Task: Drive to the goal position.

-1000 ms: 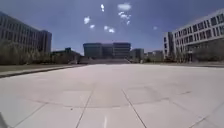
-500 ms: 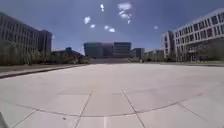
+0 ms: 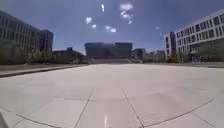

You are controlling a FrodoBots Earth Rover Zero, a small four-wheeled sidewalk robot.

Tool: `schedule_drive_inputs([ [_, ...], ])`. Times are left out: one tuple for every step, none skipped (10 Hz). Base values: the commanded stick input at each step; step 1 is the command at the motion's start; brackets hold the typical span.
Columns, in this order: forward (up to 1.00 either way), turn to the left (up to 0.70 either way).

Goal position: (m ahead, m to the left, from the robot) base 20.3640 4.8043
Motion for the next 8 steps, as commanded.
schedule_drive_inputs([
  [0.5,0.0],
  [0.5,0.0],
  [0.5,0.0],
  [0.5,0.0],
  [0.5,0.0],
  [0.5,0.0],
  [0.5,0.0],
  [0.5,0.0],
])
